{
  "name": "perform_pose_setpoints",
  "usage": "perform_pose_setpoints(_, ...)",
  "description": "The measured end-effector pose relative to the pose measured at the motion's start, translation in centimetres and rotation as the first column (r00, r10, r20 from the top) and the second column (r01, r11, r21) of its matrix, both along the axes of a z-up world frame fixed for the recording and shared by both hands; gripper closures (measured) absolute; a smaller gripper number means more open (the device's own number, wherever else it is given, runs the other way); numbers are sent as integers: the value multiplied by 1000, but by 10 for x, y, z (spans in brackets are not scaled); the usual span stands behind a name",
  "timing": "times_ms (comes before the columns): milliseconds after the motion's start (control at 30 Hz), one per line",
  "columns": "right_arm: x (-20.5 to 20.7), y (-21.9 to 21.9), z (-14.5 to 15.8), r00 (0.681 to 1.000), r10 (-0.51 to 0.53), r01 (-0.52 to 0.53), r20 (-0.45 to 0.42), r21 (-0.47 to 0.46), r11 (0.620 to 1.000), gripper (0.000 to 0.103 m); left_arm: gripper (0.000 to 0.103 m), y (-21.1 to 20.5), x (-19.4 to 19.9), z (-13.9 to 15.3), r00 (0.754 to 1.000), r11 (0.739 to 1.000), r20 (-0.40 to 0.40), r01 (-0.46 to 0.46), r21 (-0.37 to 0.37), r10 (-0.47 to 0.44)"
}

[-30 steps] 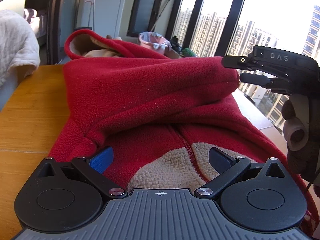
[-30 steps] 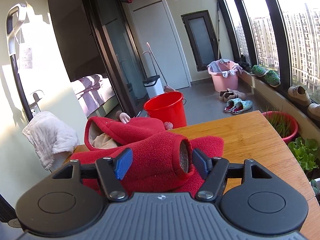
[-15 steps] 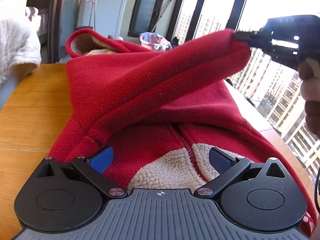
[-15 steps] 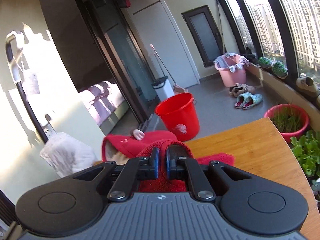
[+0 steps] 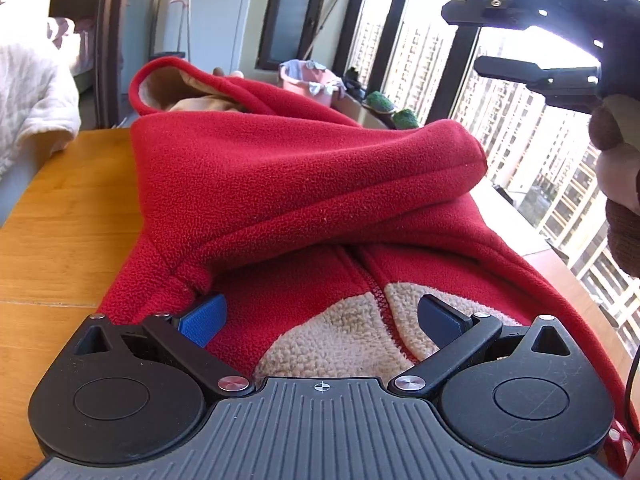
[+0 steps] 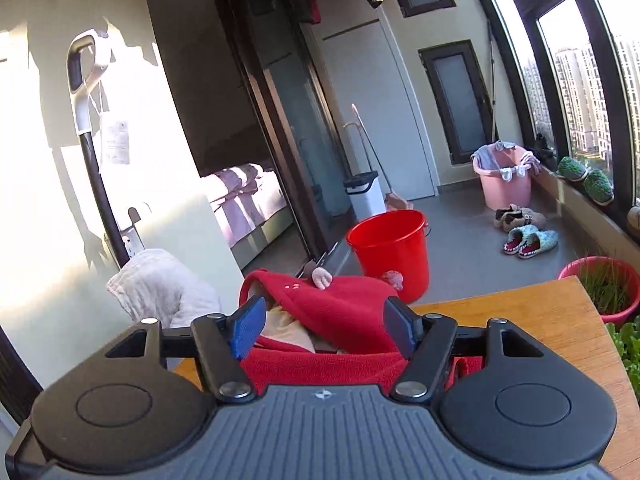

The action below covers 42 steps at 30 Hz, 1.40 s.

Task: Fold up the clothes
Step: 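Lower the sleeve cuff onto the hoodie and open the right gripper, then move the right gripper to the hood edge and close on it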

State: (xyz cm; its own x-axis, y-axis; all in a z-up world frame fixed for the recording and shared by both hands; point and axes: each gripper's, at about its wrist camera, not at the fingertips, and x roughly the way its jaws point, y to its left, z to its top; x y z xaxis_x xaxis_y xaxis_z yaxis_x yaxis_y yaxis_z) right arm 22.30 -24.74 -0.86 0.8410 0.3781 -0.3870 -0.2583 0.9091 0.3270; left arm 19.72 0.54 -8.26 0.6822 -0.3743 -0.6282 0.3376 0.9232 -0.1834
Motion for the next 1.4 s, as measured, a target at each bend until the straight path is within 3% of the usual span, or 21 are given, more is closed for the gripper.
perform_pose_setpoints(100, 18, 2, -47, 977, -98, 80, -187, -102, 992, 39, 0, 0, -6, 10, 999, 998, 18, 51, 22, -51)
perform_pose_setpoints(167, 10, -11, -79, 983, -86, 72, -161, -90, 993, 43, 0, 4, -14, 27, 994, 997, 79, 77, 13, -78)
perform_pose_setpoints(300, -5, -9, -80, 988, -96, 83, -125, -110, 990, 43, 0, 5, -5, 55, 977, 992, 193, 106, -64, -92)
perform_pose_setpoints(400, -9, 5, -80, 988, -118, 99, -102, -176, 979, 41, 0, 1, 23, 51, 970, 991, 230, 105, -83, -83)
perform_pose_setpoints(567, -12, 3, -79, 989, -116, 100, -96, -154, 983, 41, 0, 16, 70, 6, 996, 991, 79, 47, -128, -37)
perform_pose_setpoints(733, -7, 6, -76, 990, -110, 94, -94, -157, 983, 37, 0, 25, 68, 4, 996, 985, 82, 57, -163, -44)
perform_pose_setpoints(900, -6, 12, -69, 986, -134, 112, -101, -194, 975, 37, 0, 24, 65, 4, 995, 987, 85, 56, -150, -44)
perform_pose_setpoints(933, -6, 15, -64, 985, -142, 121, -102, -193, 974, 33, 0, 24, 64, 4, 995, 988, 86, 56, -147, -43)
perform_pose_setpoints(1000, -10, 21, -50, 988, -136, 123, -72, -160, 979, 26, 0, 25, 63, 4, 995, 987, 85, 54, -153, -41)
perform_pose_setpoints(1133, -7, 36, -25, 997, -67, 70, 30, -124, 990, 24, 0, 26, 62, 4, 996, 986, 85, 53, -158, -40)
perform_pose_setpoints(1200, 12, 36, -33, 997, -58, 54, -43, -94, 994, 20, 0, 27, 61, 4, 996, 986, 84, 54, -157, -41)
perform_pose_setpoints(1267, 35, 29, -59, 977, -109, 94, -186, -87, 992, 20, 0, 28, 60, 5, 996, 986, 84, 56, -159, -43)
perform_pose_setpoints(1300, 38, 26, -70, 970, -115, 99, -215, -83, 992, 20, 0, 30, 59, 5, 995, 984, 84, 60, -165, -47)
perform_pose_setpoints(1400, 28, 22, -77, 984, -92, 81, -155, -75, 994, 20, 0, 32, 60, 5, 995, 981, 84, 66, -181, -52)
